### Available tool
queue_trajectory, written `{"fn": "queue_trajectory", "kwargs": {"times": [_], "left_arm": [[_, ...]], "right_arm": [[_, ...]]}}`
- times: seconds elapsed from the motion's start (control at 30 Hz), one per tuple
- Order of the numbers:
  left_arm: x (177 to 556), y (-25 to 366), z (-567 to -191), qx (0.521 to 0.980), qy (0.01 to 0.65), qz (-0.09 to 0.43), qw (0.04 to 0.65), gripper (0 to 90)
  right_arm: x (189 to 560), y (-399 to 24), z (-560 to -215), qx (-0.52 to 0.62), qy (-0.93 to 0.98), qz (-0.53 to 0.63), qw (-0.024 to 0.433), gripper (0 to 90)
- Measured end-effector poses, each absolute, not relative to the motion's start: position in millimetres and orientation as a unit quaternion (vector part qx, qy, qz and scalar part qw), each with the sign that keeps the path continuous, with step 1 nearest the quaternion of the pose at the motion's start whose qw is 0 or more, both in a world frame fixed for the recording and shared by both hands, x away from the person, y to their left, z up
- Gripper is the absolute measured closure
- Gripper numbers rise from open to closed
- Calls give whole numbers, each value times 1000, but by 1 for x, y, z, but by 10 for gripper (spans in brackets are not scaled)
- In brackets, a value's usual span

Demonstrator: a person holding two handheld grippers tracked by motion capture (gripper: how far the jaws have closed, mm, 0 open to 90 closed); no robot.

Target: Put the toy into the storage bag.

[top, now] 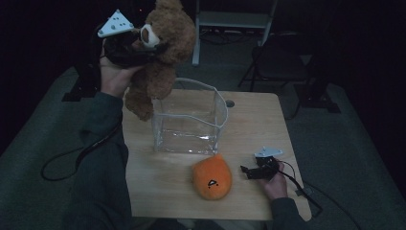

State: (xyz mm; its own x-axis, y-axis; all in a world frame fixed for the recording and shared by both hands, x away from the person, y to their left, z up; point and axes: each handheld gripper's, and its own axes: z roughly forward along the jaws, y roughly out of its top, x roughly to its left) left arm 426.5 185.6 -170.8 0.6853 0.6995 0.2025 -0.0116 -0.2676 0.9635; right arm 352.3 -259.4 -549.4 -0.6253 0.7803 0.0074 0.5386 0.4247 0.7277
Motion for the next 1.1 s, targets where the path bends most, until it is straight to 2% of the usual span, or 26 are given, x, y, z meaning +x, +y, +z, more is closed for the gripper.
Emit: {"fn": "queue_trajectory", "kwargs": {"times": [1.1], "left_arm": [[449,146,-159,737,196,294,576,395]], "right_arm": [[352,-259,-549,399,827,358,168,143]]}}
